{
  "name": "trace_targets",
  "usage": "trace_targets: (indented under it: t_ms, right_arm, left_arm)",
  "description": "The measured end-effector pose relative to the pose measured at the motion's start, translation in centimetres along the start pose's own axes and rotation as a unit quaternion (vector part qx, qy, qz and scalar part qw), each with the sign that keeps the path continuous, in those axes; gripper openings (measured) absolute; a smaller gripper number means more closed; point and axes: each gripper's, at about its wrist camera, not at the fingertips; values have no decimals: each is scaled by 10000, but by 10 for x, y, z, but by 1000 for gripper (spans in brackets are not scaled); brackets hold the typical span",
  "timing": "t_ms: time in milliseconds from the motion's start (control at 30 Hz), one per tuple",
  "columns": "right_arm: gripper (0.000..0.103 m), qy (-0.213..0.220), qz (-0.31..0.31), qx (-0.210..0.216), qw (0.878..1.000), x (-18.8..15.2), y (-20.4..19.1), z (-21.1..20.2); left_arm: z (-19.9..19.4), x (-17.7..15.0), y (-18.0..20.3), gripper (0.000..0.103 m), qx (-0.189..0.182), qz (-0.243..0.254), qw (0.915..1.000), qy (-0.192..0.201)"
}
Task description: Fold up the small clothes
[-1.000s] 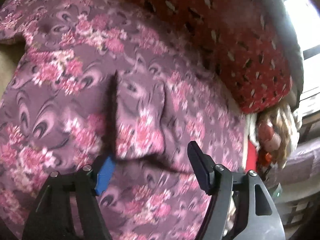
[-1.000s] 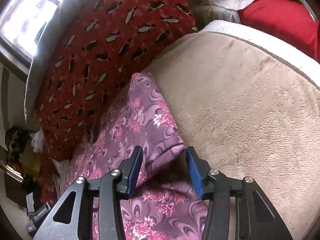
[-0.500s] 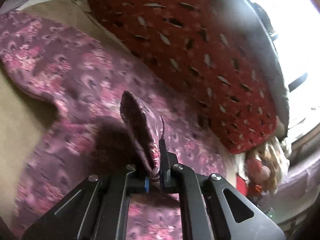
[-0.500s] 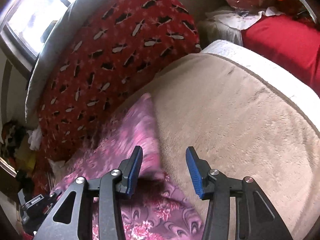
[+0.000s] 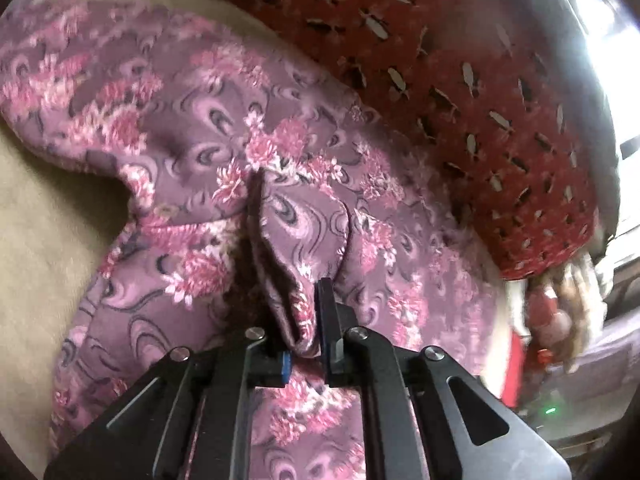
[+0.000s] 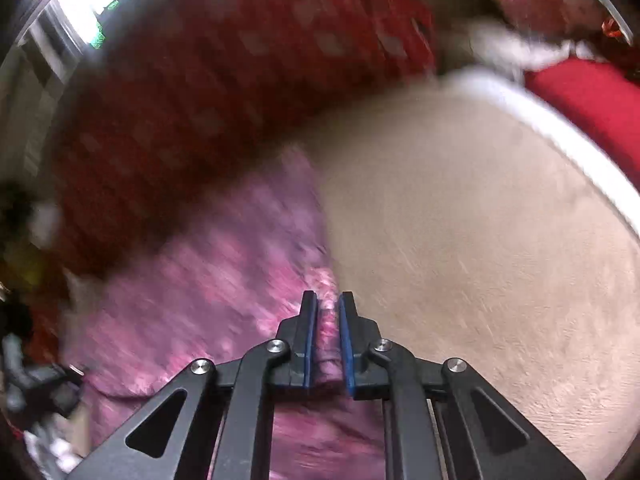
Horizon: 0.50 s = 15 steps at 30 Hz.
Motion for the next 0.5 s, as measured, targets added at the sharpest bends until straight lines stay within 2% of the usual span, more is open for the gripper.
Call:
trace_targets:
  t_ms: [33,67,133,167,200,267,333,433,500]
  right_arm:
    - [12,141,53,56,9999,-1,2,-6]
    - [20,225,102,-15,9997,-1,1,-13]
    - [20,672,134,-168,9975,-3,-8,-32]
    - [20,811,80,-75,9966,-5,-14,-39]
    - [20,875,-34,33,9962,-7,-24,-43]
    - [20,769,-340,183,9963,-12,-47,-41]
    - [20,559,-711,323,9954,-21,-74,-33]
    - [20,163,-1164,599,9913,-43,-114,-17]
    - [20,-31,-1385,847,9867,-54,-146,-4]
  left_arm:
    - [-6,2,-3,6,-143,-106,9998,44]
    - [-13,4,-5,8,-239,-172,9995,144]
    - [-22,6,-2,24,-230,-111,9992,295]
    - [-24,5,0,39,-191,-54,9992,345]
    - [-23,4,3,46,-123,7,9992,392]
    - [-10,1,7,46,157,136,9993,297]
    - [8,2,4,44,301,95,9995,-28]
    - [0,6,-11,43,-46,-250,9997,-55]
    - [-16,13,-21,43,-241,-464,9985,145]
Point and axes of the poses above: each gripper's, at about its wrist camera, not at the fingertips, and z roughly the way its jaws point, y to its right, x to its top, and after that the axes turned 3 degrees about -y, right-handed
